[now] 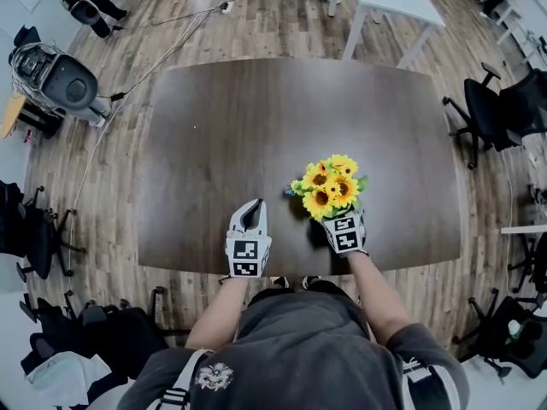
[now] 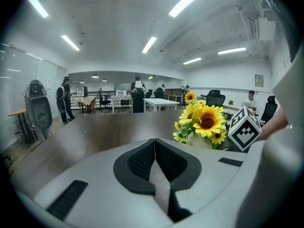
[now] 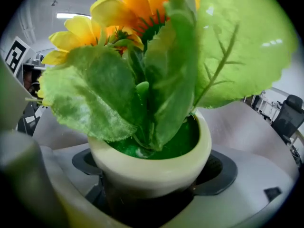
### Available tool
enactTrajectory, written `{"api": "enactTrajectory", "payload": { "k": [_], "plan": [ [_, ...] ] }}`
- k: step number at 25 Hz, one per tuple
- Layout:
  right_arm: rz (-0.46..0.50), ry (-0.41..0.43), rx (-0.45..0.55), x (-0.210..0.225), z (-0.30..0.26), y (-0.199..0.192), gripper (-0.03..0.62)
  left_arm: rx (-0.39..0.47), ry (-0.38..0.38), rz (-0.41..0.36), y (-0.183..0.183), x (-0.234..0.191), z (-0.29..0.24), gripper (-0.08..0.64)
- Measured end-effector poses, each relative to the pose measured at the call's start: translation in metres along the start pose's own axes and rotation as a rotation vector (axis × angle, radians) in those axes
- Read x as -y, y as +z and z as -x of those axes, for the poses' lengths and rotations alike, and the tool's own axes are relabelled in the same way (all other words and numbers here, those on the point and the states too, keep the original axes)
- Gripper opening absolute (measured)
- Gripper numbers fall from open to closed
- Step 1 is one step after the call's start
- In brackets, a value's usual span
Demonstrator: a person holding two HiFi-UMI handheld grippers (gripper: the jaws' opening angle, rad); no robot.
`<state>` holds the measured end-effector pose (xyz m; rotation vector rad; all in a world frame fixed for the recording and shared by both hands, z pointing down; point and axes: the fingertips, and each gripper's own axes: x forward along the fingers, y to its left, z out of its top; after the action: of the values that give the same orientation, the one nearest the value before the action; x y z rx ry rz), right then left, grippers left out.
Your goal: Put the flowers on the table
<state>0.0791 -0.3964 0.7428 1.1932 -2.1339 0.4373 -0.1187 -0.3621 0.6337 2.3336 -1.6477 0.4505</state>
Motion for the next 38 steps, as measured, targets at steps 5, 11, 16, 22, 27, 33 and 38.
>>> {"api": "enactTrajectory", "payload": {
  "k": [5,11,16,22,27,33,38],
  "plan": [
    [-0.023,-0.016,-0.007,-0.006,-0.001,-0.004,0.568,0.019,-0.012,-0.011,0.002,-0.006,0.003,0.008],
    [-0.039,-0.070,-0.001,-0.008,0.020,-0.009,0.568,0.029,-0.045,-0.009,0.002,-0.001,0.015,0.008],
    [-0.017,-0.109,0.084,-0.018,0.056,0.008,0.566,0.044,-0.082,-0.015,-0.001,0.009,0.020,0.008],
    [-0.017,-0.131,0.221,-0.026,0.107,0.030,0.422,0.049,-0.074,-0.019,0.005,0.028,0.031,0.008],
    [-0.011,-0.195,0.350,-0.024,0.155,0.047,0.115,0.059,-0.049,-0.032,0.009,0.048,0.045,0.008],
    [0.034,-0.179,0.494,-0.028,0.195,0.069,0.025,0.084,-0.005,-0.038,0.016,0.063,0.066,0.008],
    [0.038,-0.169,0.556,-0.023,0.223,0.072,0.025,0.084,0.028,-0.032,0.009,0.084,0.082,0.008]
  ]
}}
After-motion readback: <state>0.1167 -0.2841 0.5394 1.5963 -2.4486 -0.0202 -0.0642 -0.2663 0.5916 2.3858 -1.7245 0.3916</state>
